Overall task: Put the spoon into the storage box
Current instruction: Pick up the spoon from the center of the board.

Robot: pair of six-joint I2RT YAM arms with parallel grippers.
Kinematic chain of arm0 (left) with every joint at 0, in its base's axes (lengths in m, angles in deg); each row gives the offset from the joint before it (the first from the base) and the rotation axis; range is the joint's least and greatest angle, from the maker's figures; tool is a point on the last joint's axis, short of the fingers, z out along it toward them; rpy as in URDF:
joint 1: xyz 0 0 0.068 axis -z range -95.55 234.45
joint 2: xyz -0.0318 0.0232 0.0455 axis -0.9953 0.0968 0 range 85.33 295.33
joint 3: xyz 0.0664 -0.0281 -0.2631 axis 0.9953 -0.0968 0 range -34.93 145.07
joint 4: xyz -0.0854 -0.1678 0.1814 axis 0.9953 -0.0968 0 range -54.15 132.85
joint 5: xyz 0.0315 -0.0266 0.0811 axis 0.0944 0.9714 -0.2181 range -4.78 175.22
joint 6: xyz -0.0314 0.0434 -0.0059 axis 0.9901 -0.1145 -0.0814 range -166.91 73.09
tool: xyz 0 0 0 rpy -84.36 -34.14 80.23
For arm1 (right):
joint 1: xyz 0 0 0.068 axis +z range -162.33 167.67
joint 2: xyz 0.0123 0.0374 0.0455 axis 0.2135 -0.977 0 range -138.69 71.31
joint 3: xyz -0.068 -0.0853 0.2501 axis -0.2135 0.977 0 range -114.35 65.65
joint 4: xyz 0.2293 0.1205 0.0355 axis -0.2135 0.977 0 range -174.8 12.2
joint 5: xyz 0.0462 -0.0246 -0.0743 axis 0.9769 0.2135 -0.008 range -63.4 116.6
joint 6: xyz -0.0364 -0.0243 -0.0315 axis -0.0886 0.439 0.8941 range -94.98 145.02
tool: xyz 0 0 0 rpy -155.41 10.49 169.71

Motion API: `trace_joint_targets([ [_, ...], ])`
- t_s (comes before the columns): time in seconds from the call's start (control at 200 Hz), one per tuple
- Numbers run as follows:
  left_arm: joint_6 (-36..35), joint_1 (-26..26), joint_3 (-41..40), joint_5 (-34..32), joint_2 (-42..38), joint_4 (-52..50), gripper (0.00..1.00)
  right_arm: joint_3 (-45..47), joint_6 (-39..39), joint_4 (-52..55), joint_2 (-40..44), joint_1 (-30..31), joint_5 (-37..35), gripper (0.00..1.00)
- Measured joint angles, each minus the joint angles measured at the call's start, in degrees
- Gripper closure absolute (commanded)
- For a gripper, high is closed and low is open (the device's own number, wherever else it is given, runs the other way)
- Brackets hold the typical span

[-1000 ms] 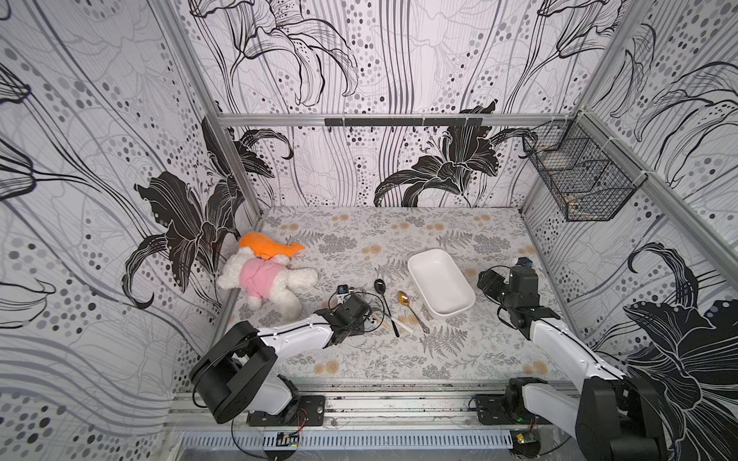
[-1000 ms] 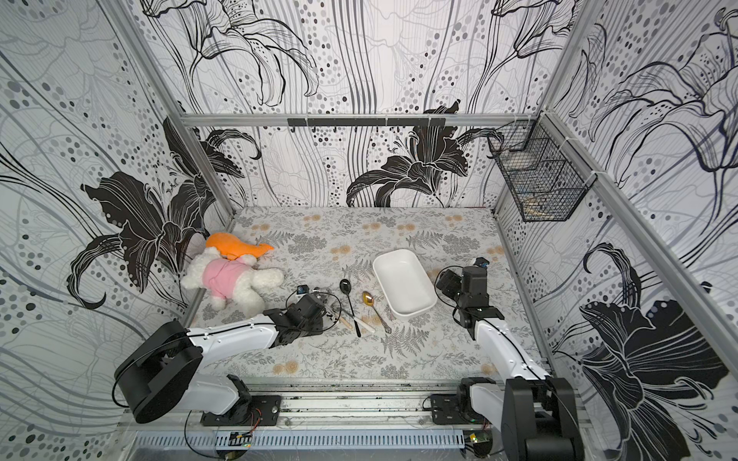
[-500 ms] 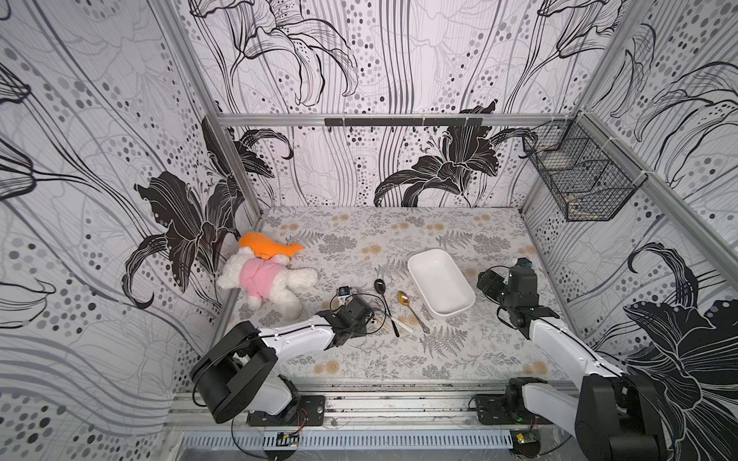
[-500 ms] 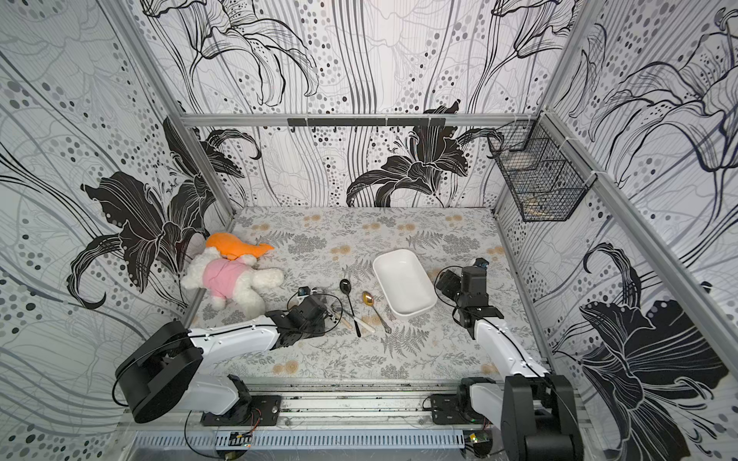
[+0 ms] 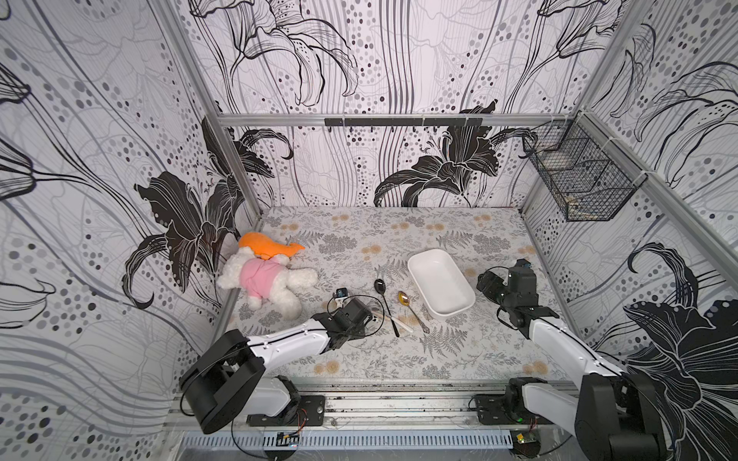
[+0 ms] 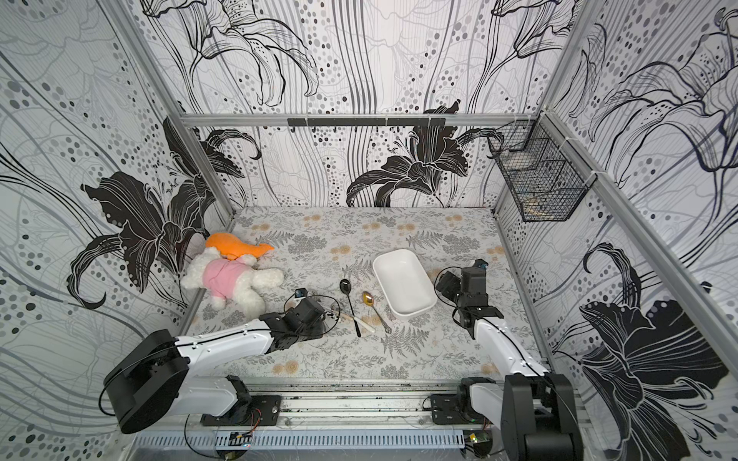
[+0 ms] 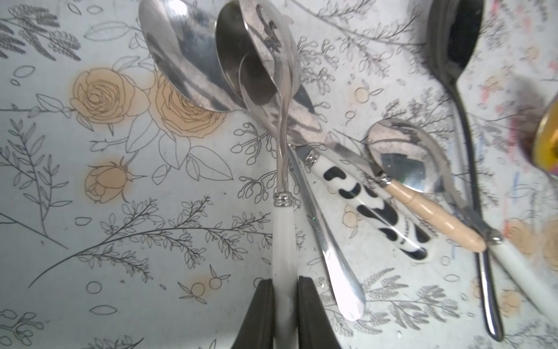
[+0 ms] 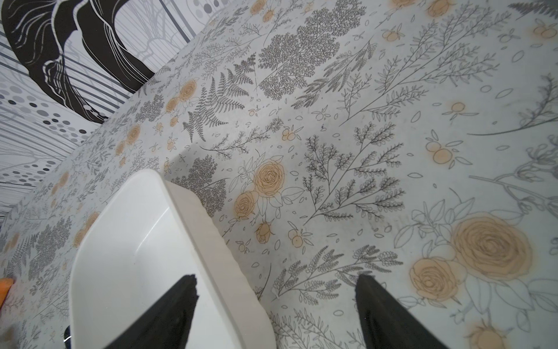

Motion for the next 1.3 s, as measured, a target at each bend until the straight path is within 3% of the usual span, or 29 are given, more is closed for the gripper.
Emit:
trace_joint_targets([
  [0.25, -7.8, 0.1, -0.1, 5.0, -8.0, 10.8, 1.00, -0.8, 0.7, -0.7, 5.9, 1.1, 6.8, 0.15],
  [0.426, -14.6, 0.1, -2.2, 16.2, -9.6, 27.6, 1.00, -0.8, 3.6, -6.4, 9.1, 9.8, 15.3, 0.16],
  [0.631, -17.5, 0.1, -3.0, 30.9, -3.4, 45.9, 1.00, 1.6, 6.4, -17.7, 11.3, 20.2, 26.9, 0.17],
  [0.781, -17.4, 0.1, -2.5, 38.8, 1.7, 54.3, 1.00, 1.9, 8.1, -21.3, 10.9, 25.1, 31.1, 0.20],
  [1.302, -16.2, 0.1, -1.0, 43.5, 5.0, 63.5, 1.00, 1.9, 8.6, -23.3, 6.5, 27.9, 32.3, 0.38],
])
